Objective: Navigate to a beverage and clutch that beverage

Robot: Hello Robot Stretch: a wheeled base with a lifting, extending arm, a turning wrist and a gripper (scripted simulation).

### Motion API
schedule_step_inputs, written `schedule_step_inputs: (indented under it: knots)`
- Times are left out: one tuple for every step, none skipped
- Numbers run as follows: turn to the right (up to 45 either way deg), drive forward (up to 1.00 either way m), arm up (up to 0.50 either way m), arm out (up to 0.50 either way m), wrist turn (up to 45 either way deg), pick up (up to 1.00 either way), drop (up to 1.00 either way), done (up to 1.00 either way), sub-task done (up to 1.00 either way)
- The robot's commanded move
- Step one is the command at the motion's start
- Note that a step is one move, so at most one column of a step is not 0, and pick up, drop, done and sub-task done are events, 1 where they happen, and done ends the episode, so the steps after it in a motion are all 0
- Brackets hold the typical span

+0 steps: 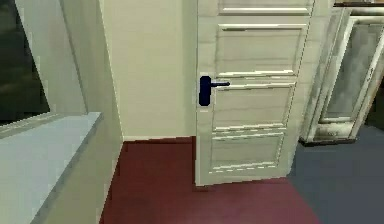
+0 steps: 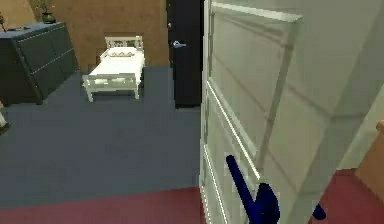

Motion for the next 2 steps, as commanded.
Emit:
schedule_step_inputs:
  knots:
    - [0.0, 0.2, 0.0, 0.0, 0.0, 0.0, 0.0, 0.0, 0.0]
    - [45.0, 0.0, 0.0, 0.0, 0.0, 0.0, 0.0, 0.0, 0.0]
